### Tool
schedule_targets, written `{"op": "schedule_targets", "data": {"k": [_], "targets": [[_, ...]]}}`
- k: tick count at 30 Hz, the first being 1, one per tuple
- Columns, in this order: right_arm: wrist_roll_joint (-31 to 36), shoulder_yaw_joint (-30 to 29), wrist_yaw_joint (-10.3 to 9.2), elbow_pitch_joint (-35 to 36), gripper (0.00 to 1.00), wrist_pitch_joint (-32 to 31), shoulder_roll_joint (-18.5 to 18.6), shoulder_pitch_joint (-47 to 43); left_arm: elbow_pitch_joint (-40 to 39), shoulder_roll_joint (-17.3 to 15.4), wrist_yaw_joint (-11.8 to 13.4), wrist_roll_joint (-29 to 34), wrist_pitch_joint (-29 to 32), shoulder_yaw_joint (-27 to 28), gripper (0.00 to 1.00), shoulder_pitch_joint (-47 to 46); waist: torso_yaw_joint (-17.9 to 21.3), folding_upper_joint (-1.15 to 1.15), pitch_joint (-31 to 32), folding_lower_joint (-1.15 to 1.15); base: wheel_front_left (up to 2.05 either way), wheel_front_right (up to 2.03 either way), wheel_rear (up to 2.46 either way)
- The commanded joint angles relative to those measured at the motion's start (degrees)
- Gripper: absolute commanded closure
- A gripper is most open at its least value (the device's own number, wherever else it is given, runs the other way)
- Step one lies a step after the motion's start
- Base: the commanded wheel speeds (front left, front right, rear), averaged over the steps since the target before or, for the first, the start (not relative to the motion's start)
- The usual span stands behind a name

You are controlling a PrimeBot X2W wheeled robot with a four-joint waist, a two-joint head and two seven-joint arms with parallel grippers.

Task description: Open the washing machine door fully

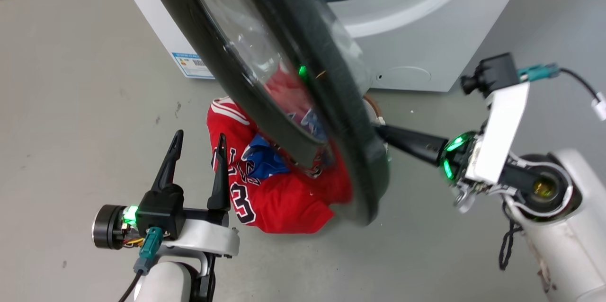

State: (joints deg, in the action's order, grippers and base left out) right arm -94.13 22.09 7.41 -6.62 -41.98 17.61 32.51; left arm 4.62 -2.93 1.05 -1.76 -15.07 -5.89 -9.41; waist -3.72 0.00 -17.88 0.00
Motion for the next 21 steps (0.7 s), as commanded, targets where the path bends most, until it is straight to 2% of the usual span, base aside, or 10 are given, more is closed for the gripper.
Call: {"op": "schedule_targets", "data": {"k": [1,12,21], "targets": [[-0.11,0.78,0.14,0.6,1.0,-0.39,-0.75,-1.26,-0.03,0.08,0.17,0.21,-0.16,-0.06,0.0,0.53,-0.05,0.0,0.7,0.0,0.0,0.0,0.0],[-0.07,5.42,0.14,1.45,1.0,-0.19,-3.47,-6.81,0.3,0.07,0.34,-0.07,-0.16,-0.24,0.0,2.6,-0.73,0.0,3.87,0.0,0.0,0.0,0.0],[-1.47,6.75,0.14,0.79,1.0,0.27,-4.95,-10.86,0.65,0.08,0.47,0.11,-0.16,0.18,0.0,4.56,-0.45,0.0,6.54,0.0,0.0,0.0,0.0]]}}
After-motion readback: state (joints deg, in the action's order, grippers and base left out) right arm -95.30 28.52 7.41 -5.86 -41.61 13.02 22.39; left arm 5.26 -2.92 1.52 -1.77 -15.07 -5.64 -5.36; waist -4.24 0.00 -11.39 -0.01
